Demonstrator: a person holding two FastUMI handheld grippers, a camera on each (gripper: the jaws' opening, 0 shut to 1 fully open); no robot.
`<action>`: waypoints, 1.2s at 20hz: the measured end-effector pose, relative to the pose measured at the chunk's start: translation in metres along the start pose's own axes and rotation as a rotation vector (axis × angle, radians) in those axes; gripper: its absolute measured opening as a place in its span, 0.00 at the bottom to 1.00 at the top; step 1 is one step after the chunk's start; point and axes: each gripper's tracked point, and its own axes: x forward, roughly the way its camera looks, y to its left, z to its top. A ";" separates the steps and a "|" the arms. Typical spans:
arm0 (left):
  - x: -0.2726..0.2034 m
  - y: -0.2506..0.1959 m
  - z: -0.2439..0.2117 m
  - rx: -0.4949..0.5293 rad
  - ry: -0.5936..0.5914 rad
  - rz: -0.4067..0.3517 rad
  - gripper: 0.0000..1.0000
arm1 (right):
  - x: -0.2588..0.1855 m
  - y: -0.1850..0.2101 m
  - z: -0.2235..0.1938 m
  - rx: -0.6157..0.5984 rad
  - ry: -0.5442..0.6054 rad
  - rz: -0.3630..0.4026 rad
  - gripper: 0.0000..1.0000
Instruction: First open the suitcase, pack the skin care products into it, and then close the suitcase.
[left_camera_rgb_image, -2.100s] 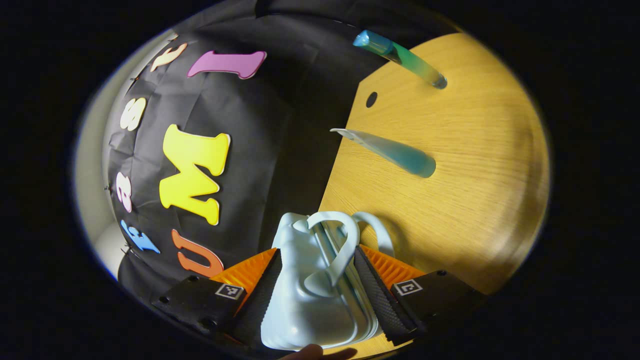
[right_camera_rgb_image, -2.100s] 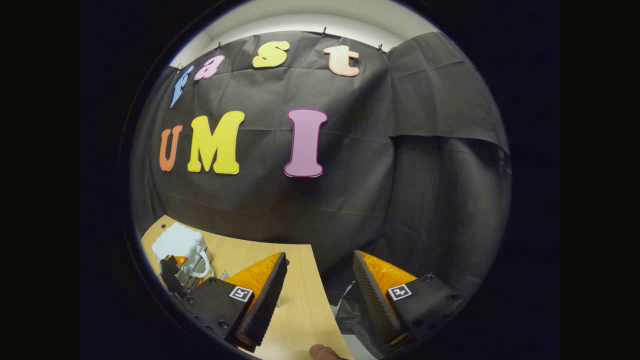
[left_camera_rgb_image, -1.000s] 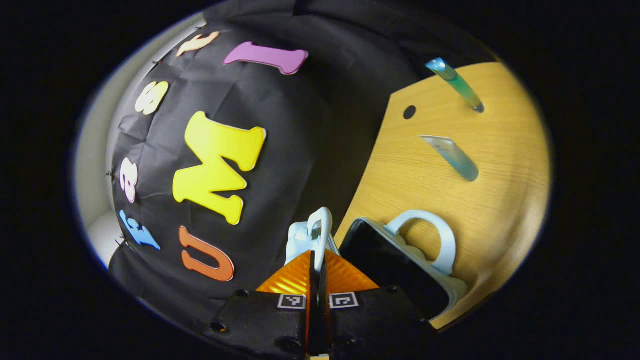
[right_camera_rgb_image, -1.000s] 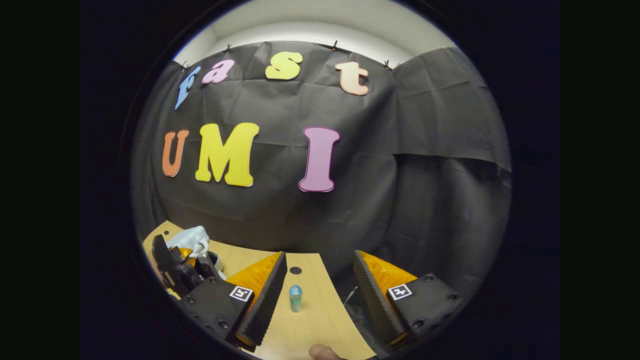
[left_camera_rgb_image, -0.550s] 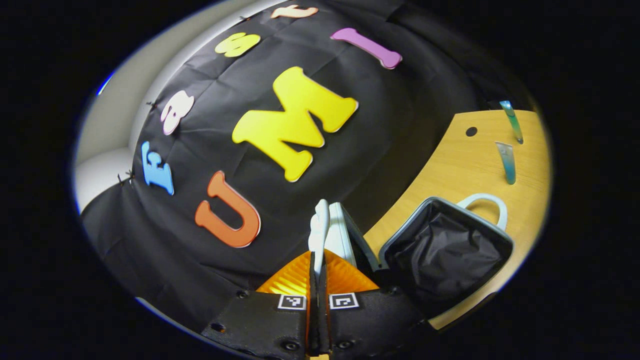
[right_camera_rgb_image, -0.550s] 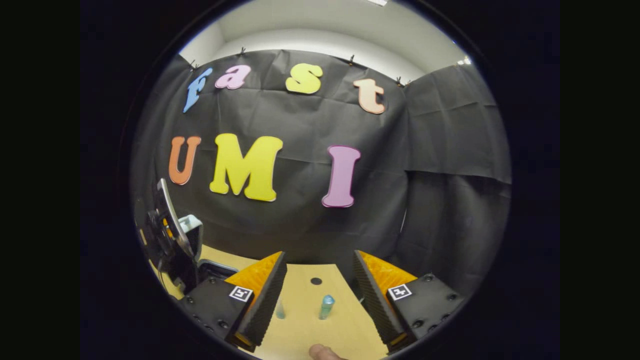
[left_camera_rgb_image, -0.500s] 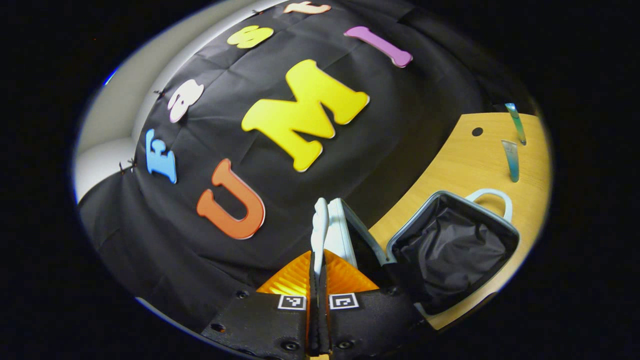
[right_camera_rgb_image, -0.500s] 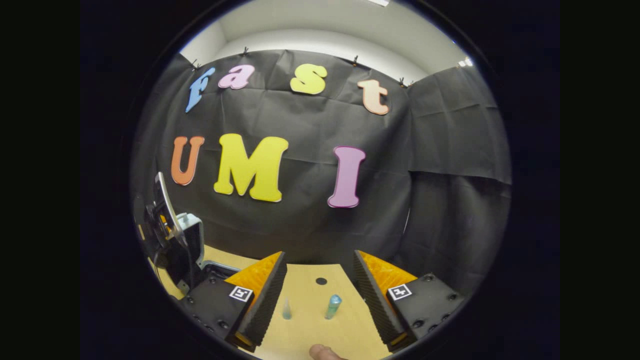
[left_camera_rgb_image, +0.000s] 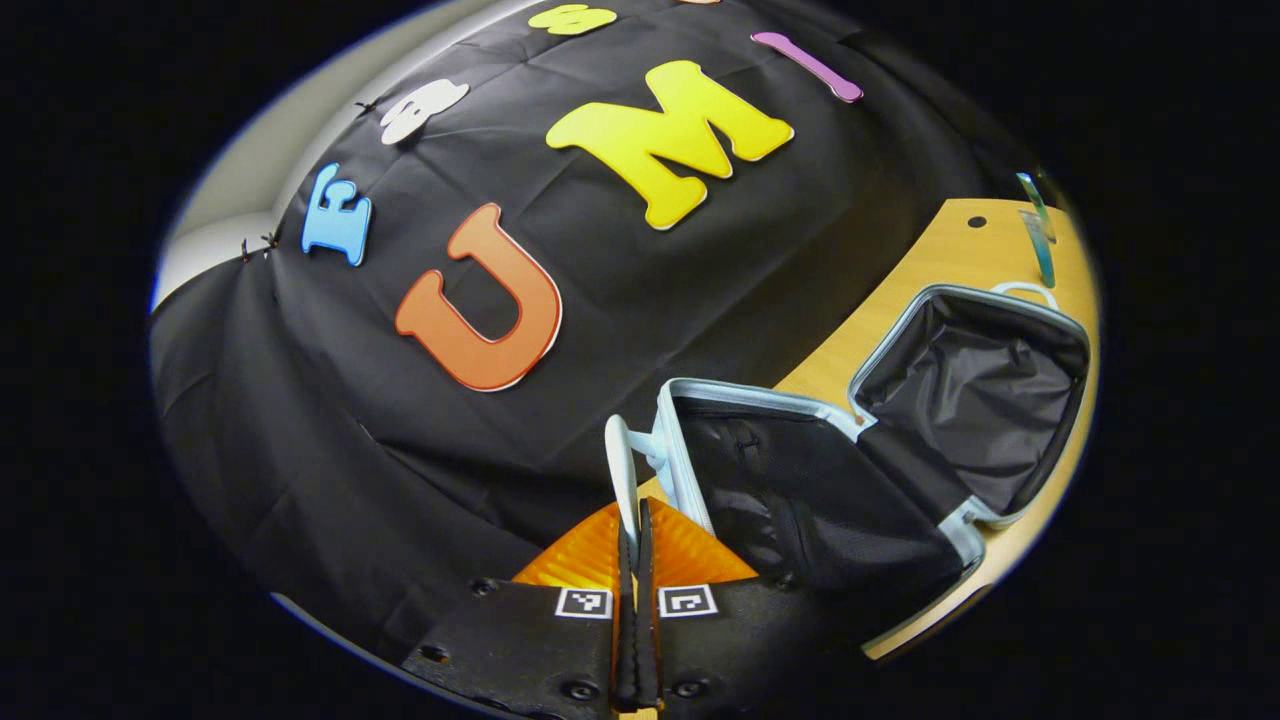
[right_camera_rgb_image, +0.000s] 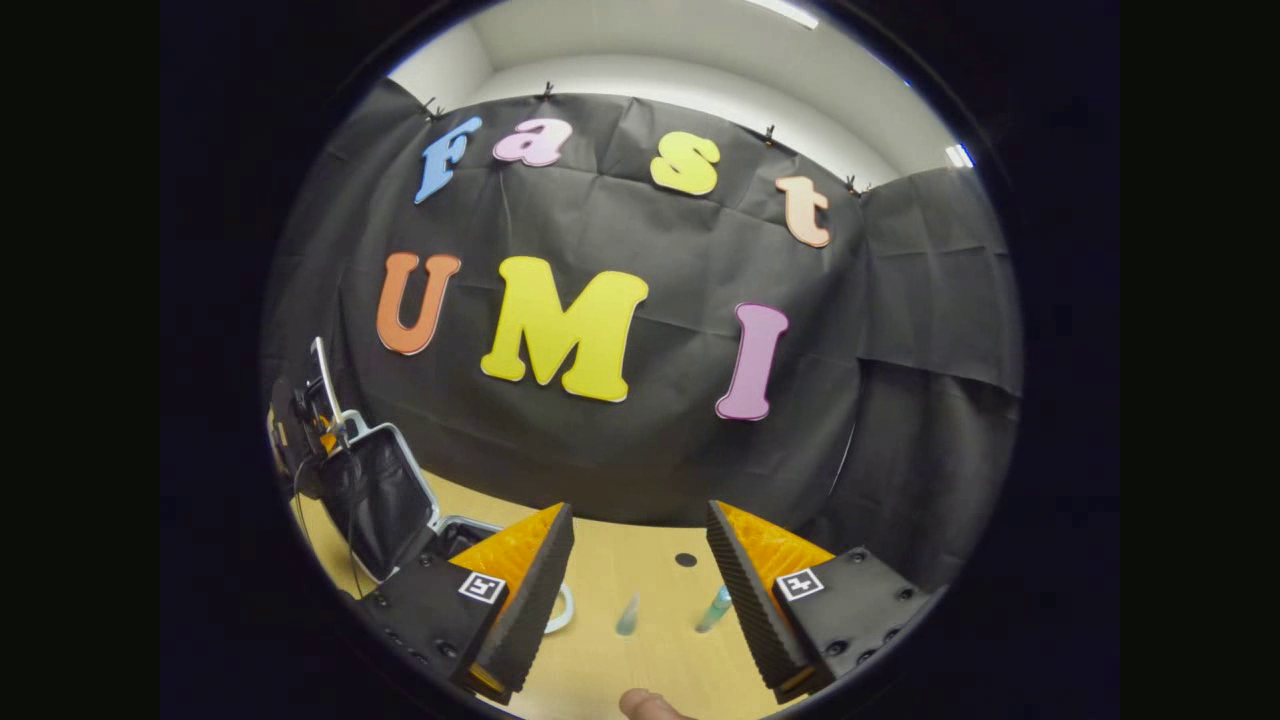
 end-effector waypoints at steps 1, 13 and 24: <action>0.011 0.001 -0.018 -0.018 0.019 -0.013 0.02 | 0.000 0.001 -0.001 0.000 0.007 -0.003 0.79; 0.065 -0.050 -0.161 -0.282 0.221 -0.219 0.04 | -0.012 0.002 -0.026 -0.043 0.099 -0.034 0.79; 0.041 -0.046 -0.132 -0.380 0.179 -0.154 0.98 | -0.014 -0.002 -0.044 -0.051 0.126 0.005 0.80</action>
